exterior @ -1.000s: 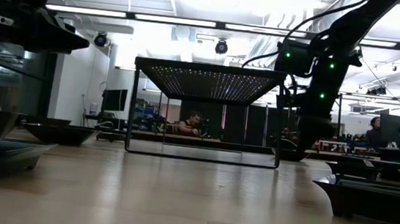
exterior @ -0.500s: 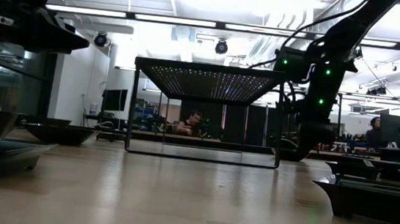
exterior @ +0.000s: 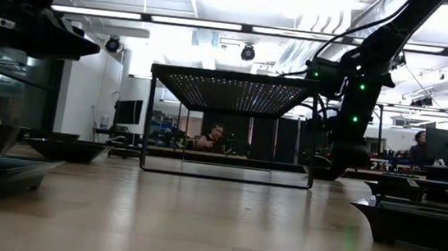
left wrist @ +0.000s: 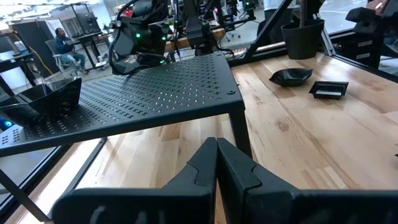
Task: Pick & Place Mini shaped plates
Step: Put the black leaf shaped plate on the shelf, then stack the black leaf shape plate on top of the other black leaf shaped plate on the shelf
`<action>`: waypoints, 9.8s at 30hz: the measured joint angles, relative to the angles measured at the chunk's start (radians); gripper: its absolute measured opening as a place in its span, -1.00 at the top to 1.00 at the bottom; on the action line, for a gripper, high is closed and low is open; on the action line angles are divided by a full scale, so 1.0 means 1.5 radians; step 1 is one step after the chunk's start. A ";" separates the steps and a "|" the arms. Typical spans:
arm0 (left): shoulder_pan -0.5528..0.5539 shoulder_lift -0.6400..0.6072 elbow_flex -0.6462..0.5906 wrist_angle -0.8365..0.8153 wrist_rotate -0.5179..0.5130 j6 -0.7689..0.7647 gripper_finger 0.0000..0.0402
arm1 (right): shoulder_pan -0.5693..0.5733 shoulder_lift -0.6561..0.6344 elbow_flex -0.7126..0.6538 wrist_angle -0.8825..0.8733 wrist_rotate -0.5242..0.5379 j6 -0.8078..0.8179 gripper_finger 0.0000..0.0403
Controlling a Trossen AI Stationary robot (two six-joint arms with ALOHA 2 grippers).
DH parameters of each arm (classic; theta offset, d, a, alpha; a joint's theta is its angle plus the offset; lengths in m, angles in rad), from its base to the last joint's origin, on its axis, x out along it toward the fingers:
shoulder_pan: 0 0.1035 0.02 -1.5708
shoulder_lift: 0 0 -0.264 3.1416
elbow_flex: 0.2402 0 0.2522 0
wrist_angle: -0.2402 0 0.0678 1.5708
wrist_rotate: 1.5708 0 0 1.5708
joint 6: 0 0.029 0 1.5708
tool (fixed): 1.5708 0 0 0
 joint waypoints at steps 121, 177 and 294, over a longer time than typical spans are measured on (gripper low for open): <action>0.000 0.000 0.000 0.000 0.000 0.000 0.99 | 0.314 0.176 0.633 -0.499 0.063 -0.014 1.00; 0.000 0.000 0.000 0.000 0.000 0.000 0.99 | 0.363 0.110 0.634 -0.687 0.074 0.331 0.03; 0.000 0.000 0.000 0.000 0.000 0.000 0.99 | 0.519 -0.037 0.001 -0.394 -0.076 0.601 0.98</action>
